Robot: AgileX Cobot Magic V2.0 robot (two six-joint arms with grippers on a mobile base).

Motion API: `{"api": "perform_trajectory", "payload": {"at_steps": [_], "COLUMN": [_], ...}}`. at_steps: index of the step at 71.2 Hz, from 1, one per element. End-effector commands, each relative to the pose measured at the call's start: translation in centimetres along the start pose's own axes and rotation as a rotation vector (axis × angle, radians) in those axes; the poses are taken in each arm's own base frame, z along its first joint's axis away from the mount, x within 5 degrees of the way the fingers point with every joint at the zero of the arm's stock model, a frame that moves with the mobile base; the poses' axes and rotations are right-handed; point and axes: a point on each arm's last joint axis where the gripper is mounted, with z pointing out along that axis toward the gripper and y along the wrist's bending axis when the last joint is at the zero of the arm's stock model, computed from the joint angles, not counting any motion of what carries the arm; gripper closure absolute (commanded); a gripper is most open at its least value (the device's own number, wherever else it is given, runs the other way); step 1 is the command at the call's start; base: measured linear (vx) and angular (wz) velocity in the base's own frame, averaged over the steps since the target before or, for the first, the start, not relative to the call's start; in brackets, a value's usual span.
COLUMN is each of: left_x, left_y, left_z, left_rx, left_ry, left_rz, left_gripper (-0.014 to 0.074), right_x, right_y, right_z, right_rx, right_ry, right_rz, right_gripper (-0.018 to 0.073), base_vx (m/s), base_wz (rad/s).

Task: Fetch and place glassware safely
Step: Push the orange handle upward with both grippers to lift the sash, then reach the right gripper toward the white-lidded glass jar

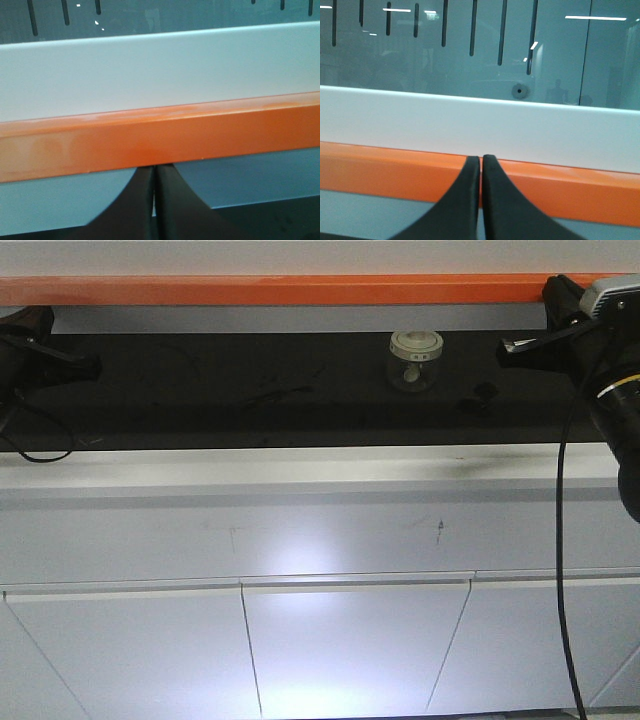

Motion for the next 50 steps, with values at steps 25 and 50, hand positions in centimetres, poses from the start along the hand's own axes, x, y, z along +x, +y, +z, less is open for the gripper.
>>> {"api": "perform_trajectory", "payload": {"at_steps": [25, 50], "left_x": [-9.9, -11.7], "left_y": [0.4, 0.5], "left_z": [-0.8, -1.4], "left_rx": [-0.01, -0.014], "left_ry": [-0.359, -0.361], "left_rz": [0.01, 0.012], "left_gripper": [0.0603, 0.0603], "right_x": [-5.7, -6.2], "right_y": [-0.2, -0.3], "right_z": [-0.7, -1.0], "right_rx": [-0.018, -0.016], "right_ry": [-0.183, -0.175], "right_rz": [-0.044, -0.048], "right_gripper": [0.056, 0.056], "base_vx": [0.0, 0.0], "base_wz": [0.0, 0.0]}}
